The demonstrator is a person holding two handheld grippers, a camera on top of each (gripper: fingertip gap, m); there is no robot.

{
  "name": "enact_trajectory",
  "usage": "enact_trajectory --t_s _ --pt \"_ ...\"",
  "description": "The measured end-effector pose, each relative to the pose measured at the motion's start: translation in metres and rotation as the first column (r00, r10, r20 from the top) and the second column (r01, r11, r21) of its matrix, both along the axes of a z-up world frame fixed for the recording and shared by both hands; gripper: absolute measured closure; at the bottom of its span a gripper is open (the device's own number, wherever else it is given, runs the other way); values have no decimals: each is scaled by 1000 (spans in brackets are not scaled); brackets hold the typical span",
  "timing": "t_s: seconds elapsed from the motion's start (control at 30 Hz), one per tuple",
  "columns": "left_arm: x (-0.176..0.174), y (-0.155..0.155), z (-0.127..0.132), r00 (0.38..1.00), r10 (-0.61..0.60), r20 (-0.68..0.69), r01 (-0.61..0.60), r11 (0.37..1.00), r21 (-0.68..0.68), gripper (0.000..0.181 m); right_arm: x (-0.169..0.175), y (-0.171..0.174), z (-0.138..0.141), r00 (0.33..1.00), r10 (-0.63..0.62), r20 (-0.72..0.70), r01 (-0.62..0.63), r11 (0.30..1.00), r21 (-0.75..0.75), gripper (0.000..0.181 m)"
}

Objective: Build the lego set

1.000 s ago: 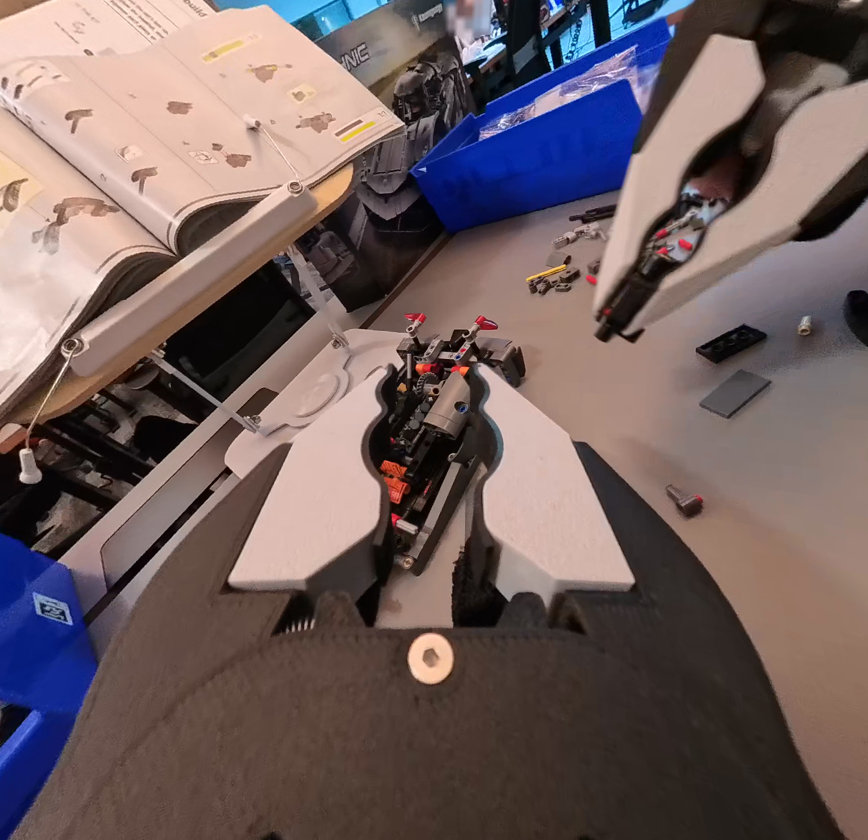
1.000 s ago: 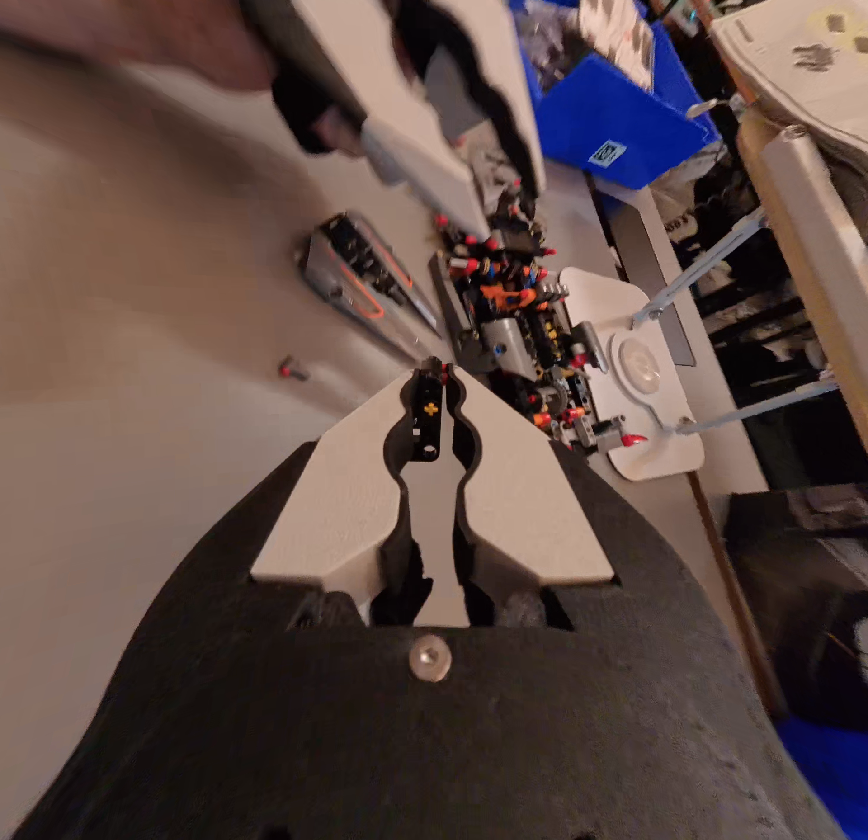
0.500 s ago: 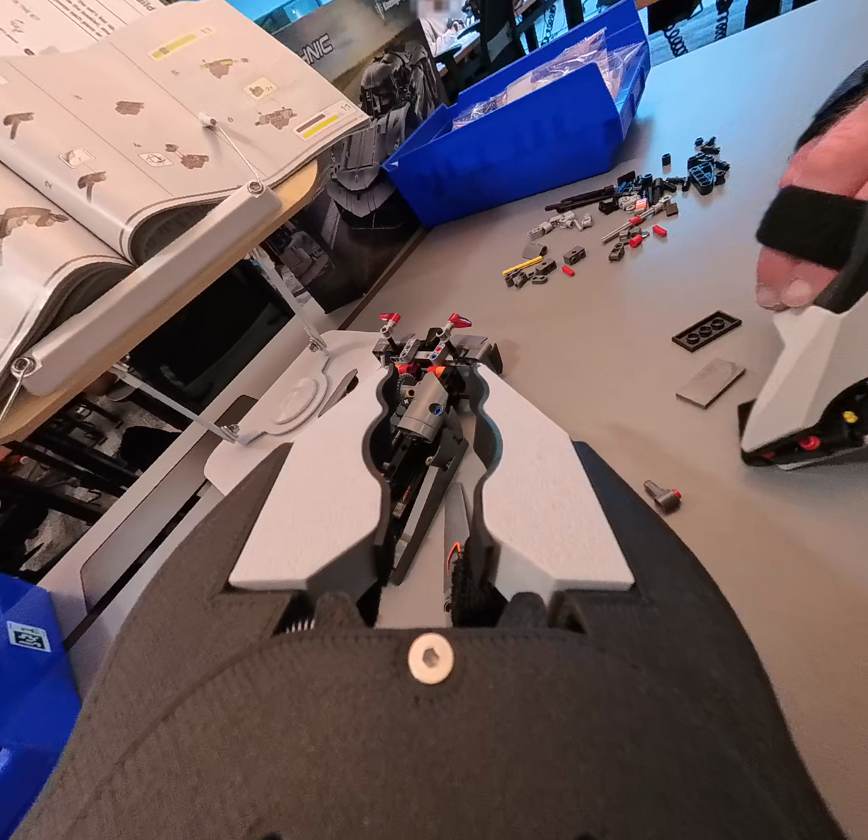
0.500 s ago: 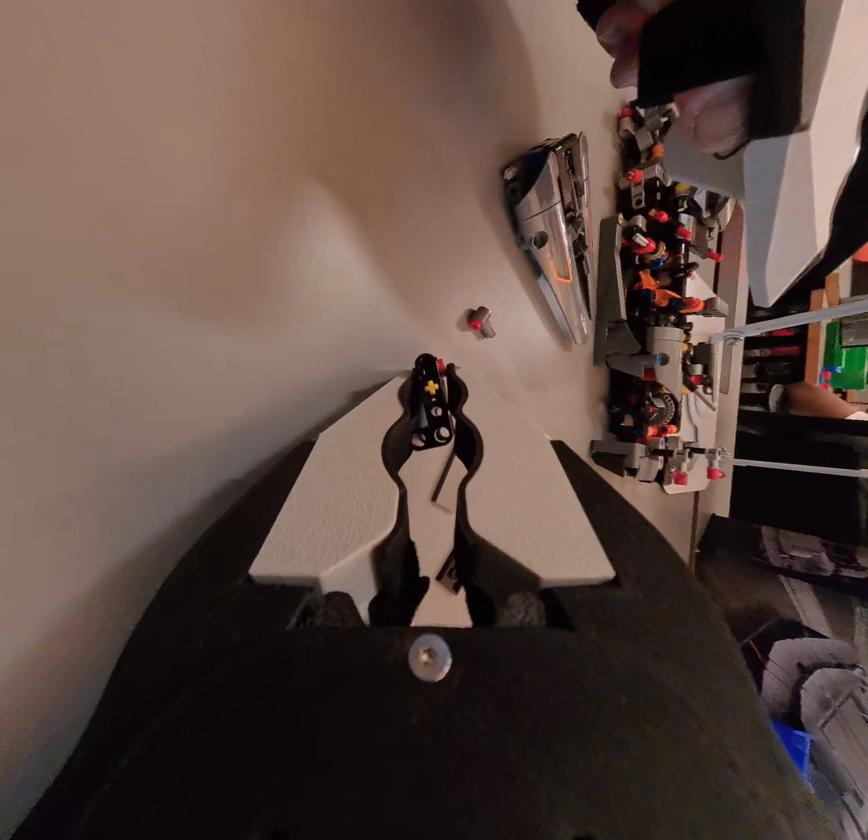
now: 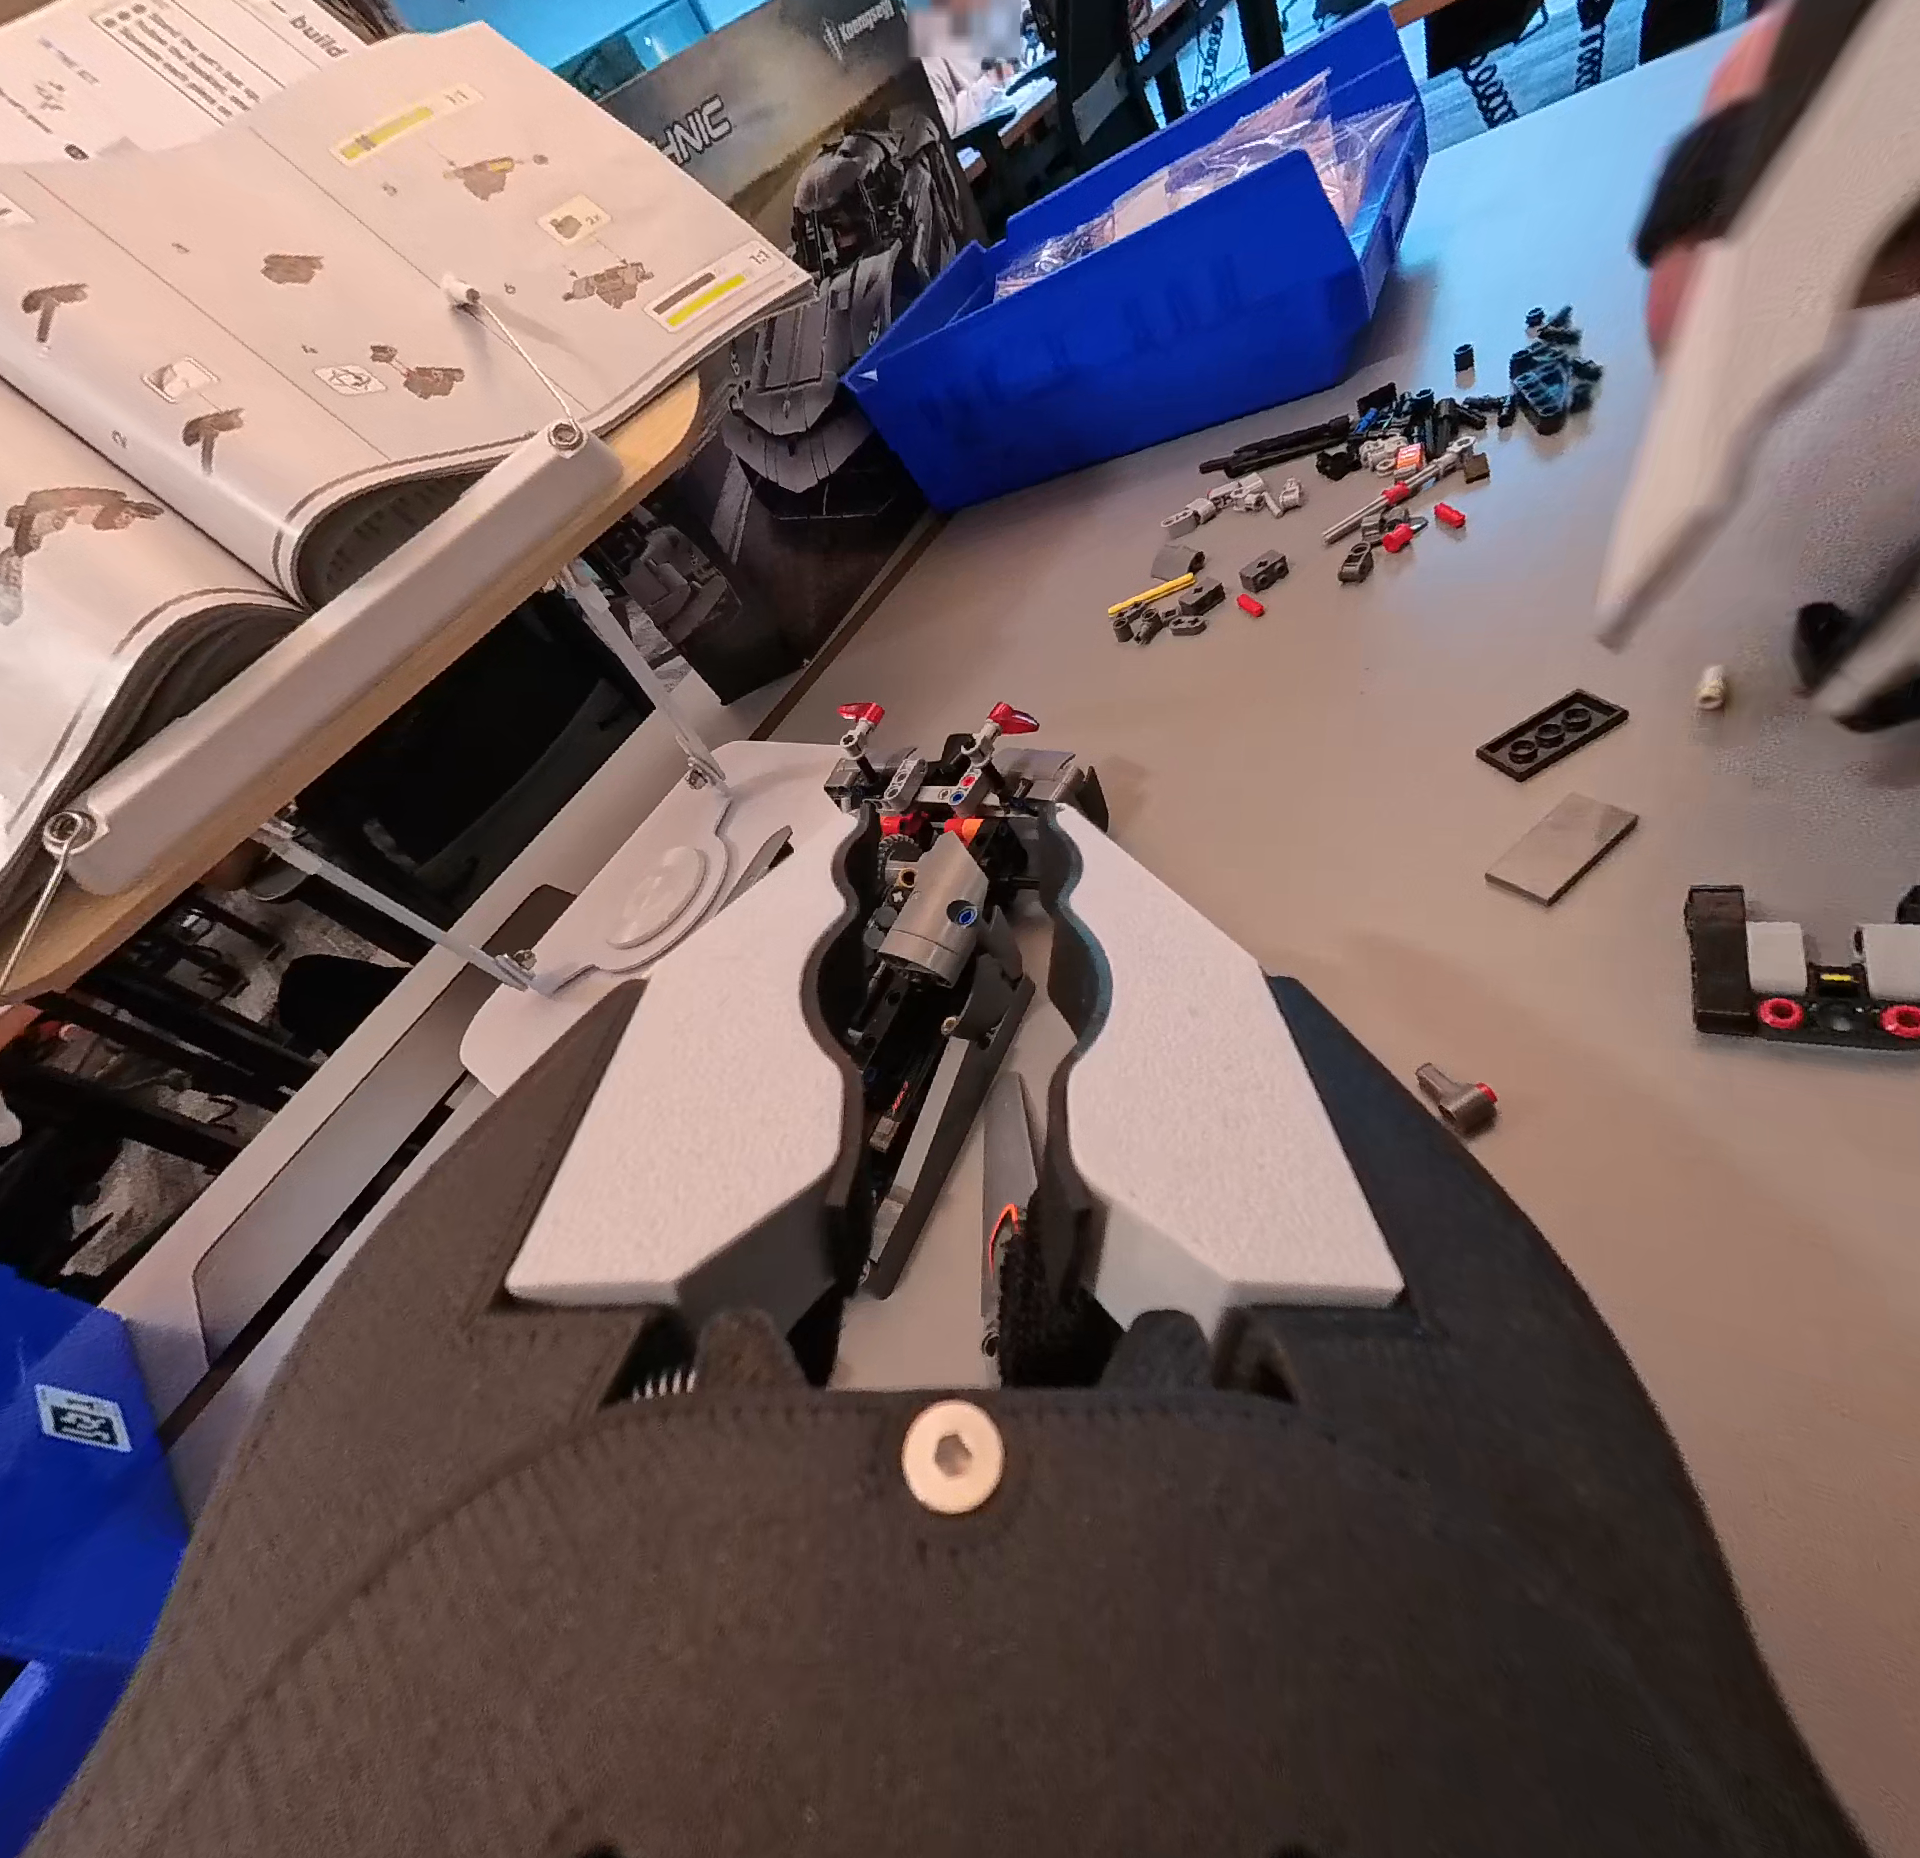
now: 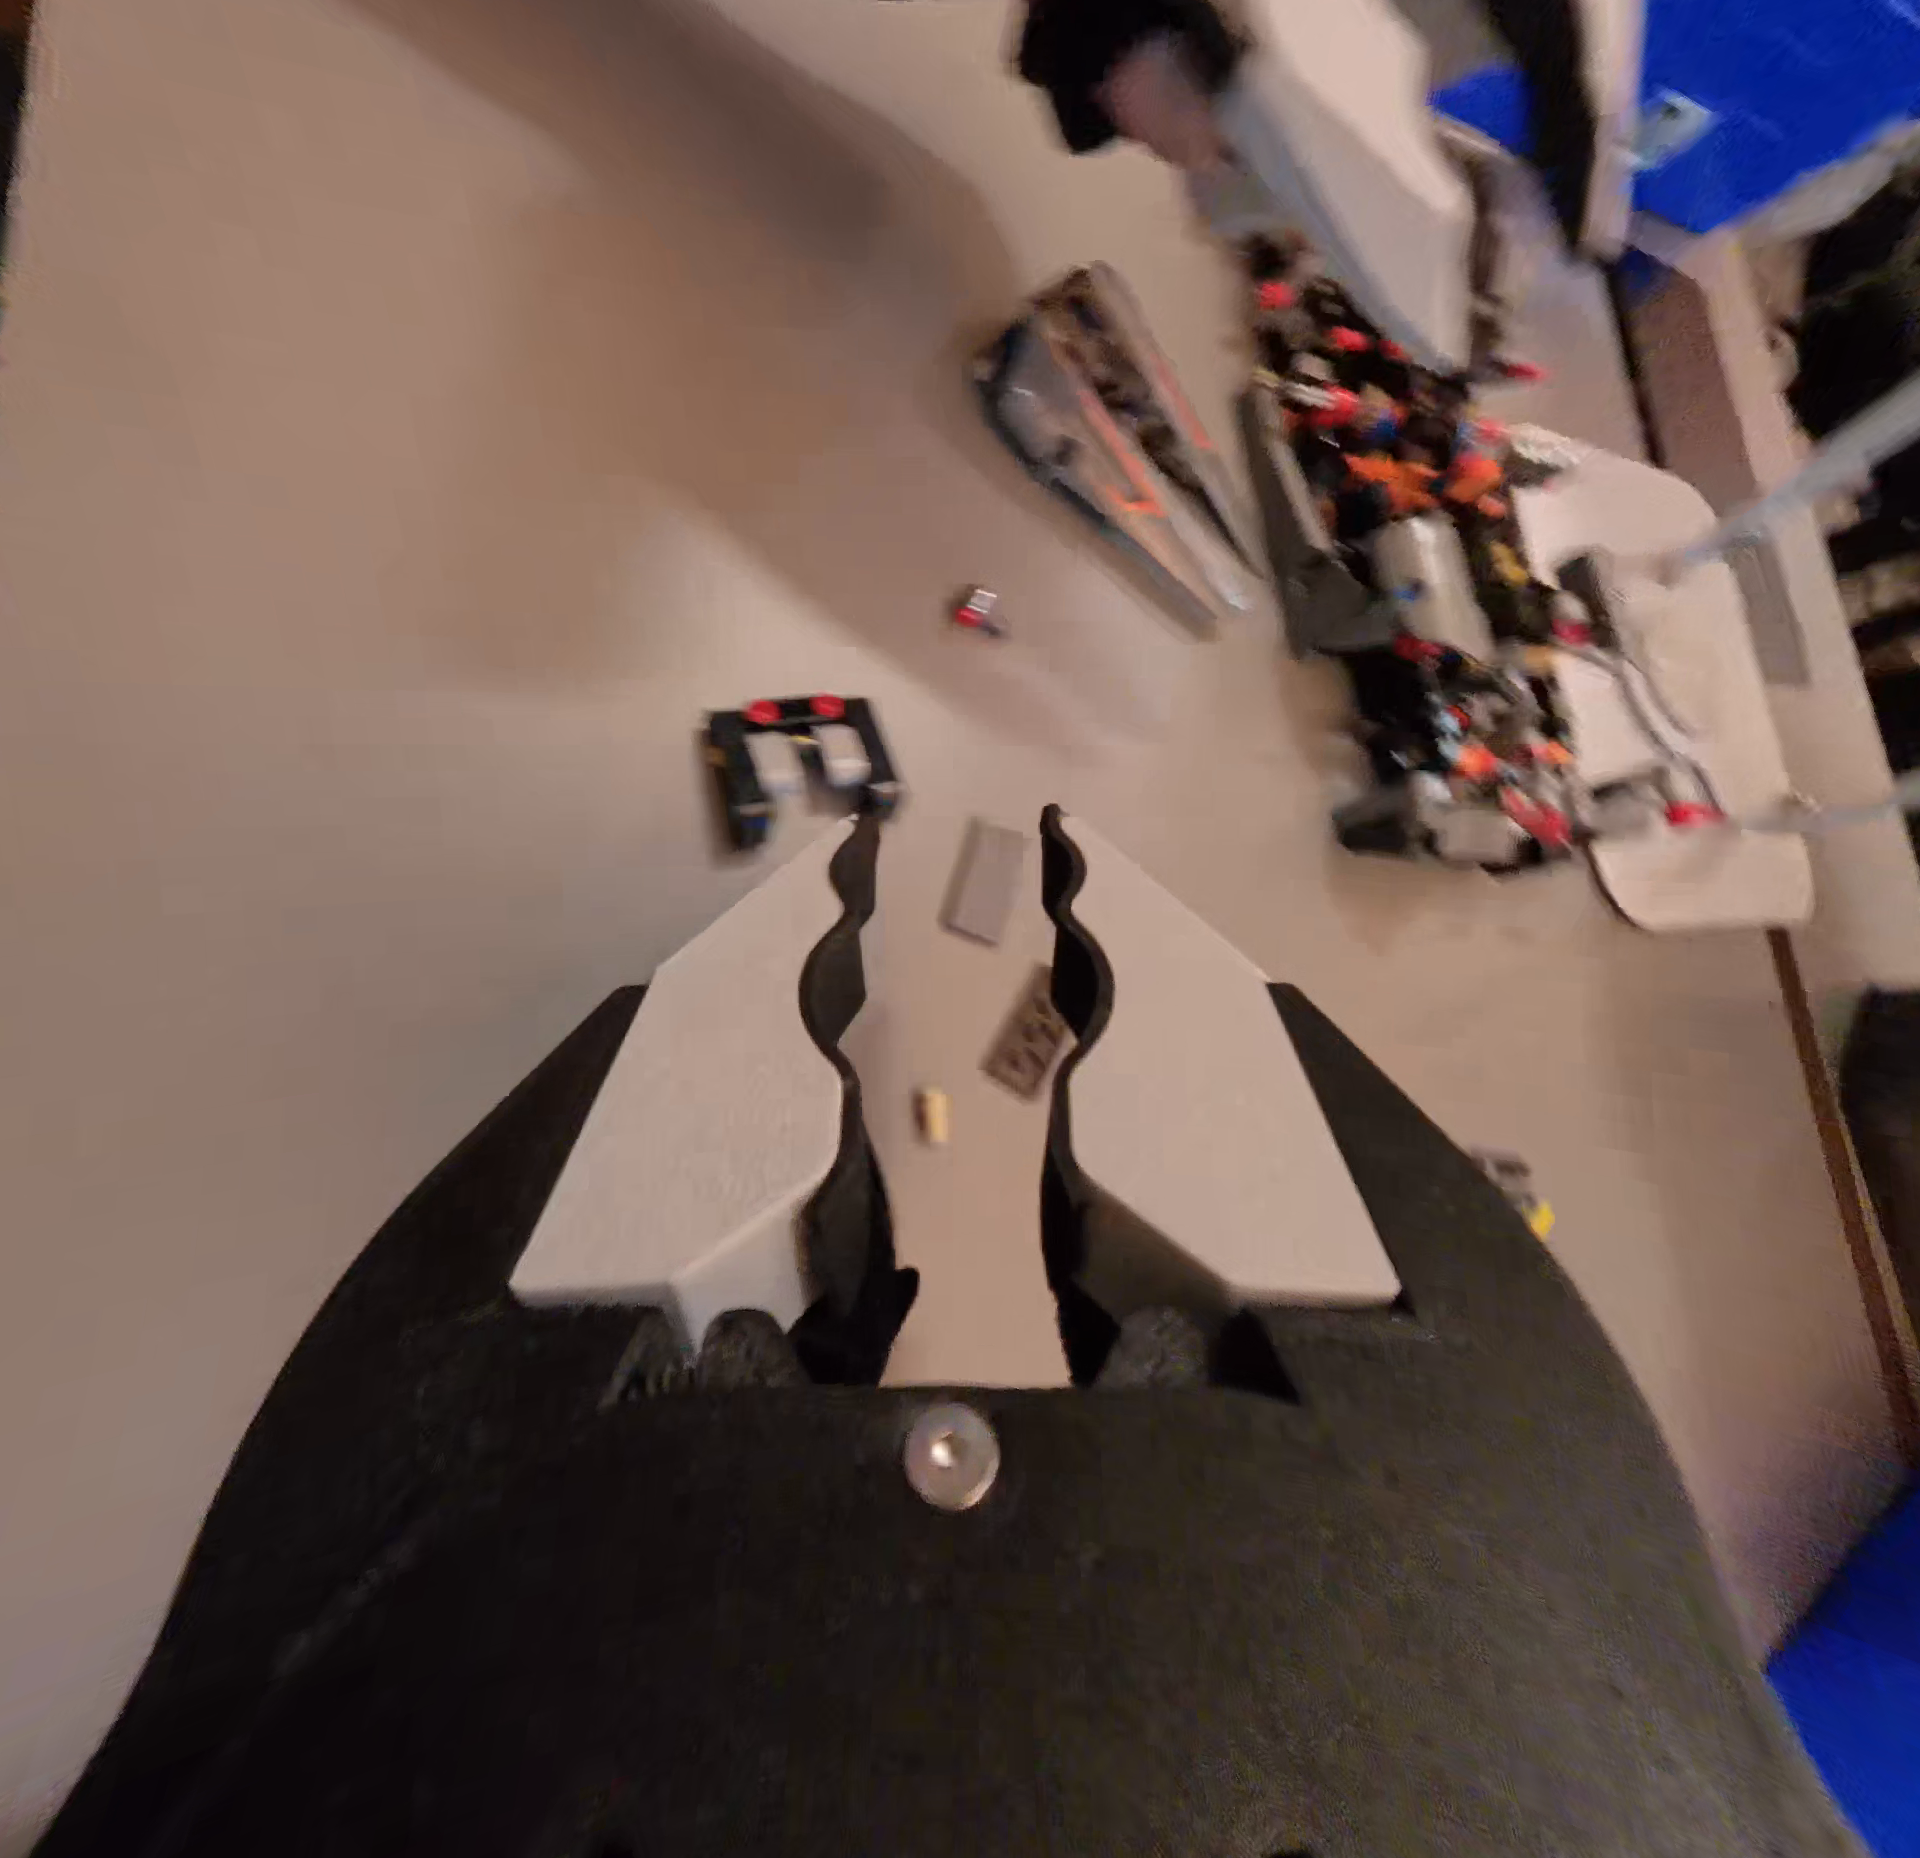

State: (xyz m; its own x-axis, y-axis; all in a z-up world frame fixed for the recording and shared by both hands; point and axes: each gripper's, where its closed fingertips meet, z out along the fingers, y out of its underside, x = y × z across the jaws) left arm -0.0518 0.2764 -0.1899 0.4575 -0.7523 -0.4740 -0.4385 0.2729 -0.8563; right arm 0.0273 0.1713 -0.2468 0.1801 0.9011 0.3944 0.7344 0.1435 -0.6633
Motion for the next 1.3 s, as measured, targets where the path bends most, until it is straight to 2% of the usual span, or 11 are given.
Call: enact_trajectory --t_s 0.1,0.2,0.3,0.4,0.57,0.8,1.07,1.3 --pt "0 1 1 1000 3 3 -3 1000 -1 153 43 48 6 979 -201 12 201 979 -14 154" --pt "-1 1 0 1000 6 -1 -6 1000 1 153 81 95 8 941 -338 4 338 941 -34 159" --pt "-2 2 0 1000 9 -5 -9 1000 0 153 107 134 -4 911 -409 49 411 911 -34 164" --pt "-3 3 -1 1000 15 -7 -15 1000 -2 153 117 159 -16 892 -447 71 452 888 -86 165" --pt "-5 5 -2 1000 20 -9 -20 1000 -9 153 117 176 -34 896 -421 140 439 887 -140 165" --pt "-3 4 -3 1000 12 -17 -12 1000 -10 153 115 186 -50 906 -389 167 419 878 -232 171" --pt "-1 0 -3 1000 -11 -23 11 1000 -5 152 109 179 -47 920 -367 133 390 880 -270 177" --pt "2 2 -10 1000 -15 -26 14 1000 -26 152 91 152 -50 941 -314 128 339 884 -322 177"
